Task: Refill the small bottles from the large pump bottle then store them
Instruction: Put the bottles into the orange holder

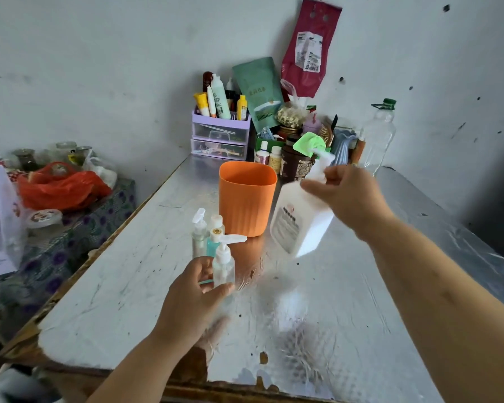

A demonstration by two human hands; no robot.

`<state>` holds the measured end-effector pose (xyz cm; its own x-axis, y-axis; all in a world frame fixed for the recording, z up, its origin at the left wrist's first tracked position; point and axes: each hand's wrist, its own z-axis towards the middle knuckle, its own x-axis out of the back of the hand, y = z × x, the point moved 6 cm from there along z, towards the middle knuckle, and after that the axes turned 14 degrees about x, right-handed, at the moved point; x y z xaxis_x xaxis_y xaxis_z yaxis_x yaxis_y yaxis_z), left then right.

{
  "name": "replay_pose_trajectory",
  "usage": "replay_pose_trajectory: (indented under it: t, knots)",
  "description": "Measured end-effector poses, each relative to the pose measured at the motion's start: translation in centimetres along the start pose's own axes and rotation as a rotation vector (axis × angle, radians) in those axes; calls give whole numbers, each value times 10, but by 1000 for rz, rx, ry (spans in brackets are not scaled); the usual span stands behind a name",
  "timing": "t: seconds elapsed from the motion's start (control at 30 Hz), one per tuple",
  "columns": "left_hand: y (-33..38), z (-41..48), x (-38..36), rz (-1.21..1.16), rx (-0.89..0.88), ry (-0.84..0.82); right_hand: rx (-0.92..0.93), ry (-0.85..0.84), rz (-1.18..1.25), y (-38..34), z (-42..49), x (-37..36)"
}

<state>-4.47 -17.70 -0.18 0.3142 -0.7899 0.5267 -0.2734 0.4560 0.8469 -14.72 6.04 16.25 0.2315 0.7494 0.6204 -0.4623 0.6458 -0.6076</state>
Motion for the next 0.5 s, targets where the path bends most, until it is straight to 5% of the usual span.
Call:
replay_pose_trajectory:
  t: [0.27, 0.5]
  knots:
    - [0, 2, 23, -54, -33, 10, 94, 340, 211, -57, 48, 36]
    - [1, 0, 24, -95, -53, -12, 24, 347, 219, -64, 84, -12]
